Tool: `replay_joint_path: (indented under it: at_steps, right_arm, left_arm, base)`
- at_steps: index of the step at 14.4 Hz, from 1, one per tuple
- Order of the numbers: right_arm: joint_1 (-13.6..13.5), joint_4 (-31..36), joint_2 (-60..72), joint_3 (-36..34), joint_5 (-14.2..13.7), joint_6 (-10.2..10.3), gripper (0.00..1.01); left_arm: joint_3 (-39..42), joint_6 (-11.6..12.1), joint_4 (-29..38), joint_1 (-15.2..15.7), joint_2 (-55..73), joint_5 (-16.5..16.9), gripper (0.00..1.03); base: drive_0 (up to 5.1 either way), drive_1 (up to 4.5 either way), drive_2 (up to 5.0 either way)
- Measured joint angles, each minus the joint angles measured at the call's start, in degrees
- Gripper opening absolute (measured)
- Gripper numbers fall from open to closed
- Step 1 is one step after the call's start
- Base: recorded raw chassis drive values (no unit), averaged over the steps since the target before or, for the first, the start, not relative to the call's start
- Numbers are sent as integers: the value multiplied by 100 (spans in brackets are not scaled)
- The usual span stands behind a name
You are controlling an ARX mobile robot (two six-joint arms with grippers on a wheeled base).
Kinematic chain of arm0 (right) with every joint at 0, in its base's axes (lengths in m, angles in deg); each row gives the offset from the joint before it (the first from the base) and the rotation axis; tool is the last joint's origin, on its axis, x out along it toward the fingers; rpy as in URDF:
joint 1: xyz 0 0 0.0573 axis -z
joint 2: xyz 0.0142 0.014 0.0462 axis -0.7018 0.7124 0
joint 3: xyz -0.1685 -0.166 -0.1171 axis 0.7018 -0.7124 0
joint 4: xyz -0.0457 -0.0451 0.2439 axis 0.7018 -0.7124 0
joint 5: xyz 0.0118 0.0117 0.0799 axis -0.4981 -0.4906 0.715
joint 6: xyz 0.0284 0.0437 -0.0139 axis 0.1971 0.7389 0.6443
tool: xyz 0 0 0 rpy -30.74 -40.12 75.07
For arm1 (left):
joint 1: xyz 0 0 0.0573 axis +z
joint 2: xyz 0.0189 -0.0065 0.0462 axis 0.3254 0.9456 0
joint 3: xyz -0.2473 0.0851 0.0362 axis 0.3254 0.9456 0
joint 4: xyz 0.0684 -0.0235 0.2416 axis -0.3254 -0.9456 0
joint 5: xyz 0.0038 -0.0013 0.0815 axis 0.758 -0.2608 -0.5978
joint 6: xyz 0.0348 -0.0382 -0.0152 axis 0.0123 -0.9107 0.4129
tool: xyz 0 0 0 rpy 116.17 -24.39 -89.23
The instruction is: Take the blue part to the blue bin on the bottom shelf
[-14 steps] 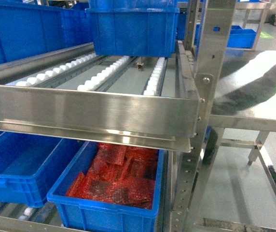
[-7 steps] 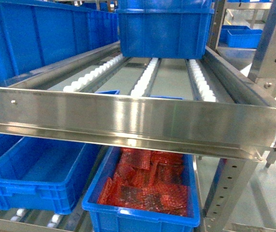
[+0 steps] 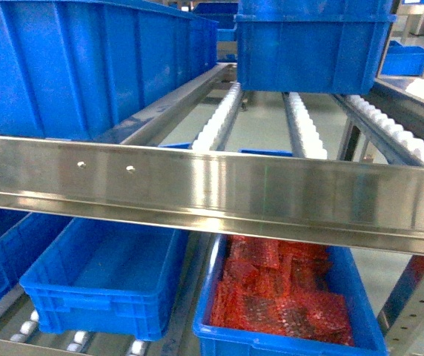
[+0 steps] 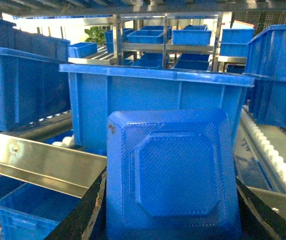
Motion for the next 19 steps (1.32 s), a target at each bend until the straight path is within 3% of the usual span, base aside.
replay_joint_path:
  at_steps: [12,19]
  right_arm:
    - [0,7,0,0,4,0,98]
    - [0,-4,0,0,15,0,98]
  left_arm:
    - [0,0,-4,9,0,0,44]
    - [0,0,2,20,0,-15,44]
  base:
    - [-505,296,132]
    - [0,0,0]
